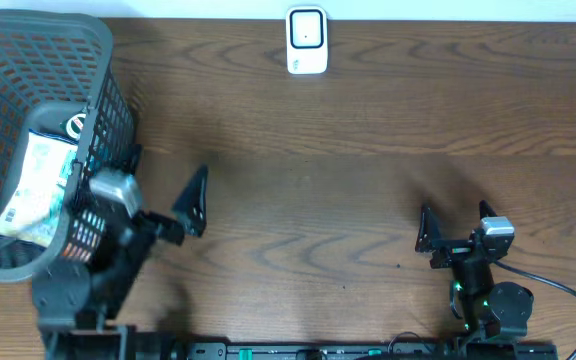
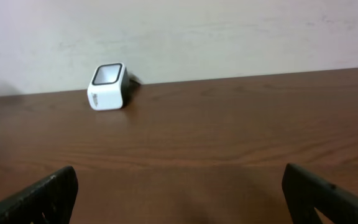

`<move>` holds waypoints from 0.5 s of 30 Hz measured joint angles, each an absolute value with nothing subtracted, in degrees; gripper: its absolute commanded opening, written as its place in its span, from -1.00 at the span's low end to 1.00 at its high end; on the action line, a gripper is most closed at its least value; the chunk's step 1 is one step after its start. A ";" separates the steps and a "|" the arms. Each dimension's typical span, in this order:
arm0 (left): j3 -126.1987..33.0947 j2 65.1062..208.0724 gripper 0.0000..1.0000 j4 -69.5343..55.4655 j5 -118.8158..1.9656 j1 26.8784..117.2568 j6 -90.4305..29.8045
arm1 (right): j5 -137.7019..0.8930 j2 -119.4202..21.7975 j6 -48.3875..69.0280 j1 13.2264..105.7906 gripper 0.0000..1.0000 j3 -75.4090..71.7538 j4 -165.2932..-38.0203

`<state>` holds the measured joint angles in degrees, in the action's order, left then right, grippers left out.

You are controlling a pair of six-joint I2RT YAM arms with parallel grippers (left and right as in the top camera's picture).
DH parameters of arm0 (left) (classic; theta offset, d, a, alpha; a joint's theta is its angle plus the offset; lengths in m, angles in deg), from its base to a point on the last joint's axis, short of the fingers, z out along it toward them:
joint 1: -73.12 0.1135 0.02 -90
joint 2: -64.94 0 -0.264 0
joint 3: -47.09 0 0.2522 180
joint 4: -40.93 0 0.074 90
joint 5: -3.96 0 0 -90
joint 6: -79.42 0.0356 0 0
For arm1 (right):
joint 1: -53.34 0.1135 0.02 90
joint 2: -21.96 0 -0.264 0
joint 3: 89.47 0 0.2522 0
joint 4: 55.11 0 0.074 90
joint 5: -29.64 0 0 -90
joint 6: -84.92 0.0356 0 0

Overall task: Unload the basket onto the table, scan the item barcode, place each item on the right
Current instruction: 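Move the left gripper into the grey basket toward the green wipes pack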

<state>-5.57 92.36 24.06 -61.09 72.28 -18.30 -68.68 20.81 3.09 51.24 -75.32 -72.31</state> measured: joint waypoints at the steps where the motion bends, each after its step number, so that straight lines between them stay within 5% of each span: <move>1: -8.15 94.37 0.95 21.87 -61.05 72.25 -18.30 | -68.66 20.81 3.09 51.24 0.99 -75.32 -72.29; 8: -33.11 111.27 0.95 4.65 -58.40 72.28 -18.48 | -68.66 20.81 3.09 51.24 0.98 -75.32 -72.31; 15: -36.02 115.05 0.95 1.92 -54.21 72.28 -18.48 | -68.66 20.84 3.09 51.24 0.99 -75.32 -72.29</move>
<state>-36.02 115.05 1.92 -54.21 72.28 -18.48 -68.66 20.84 3.09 51.24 -75.32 -72.29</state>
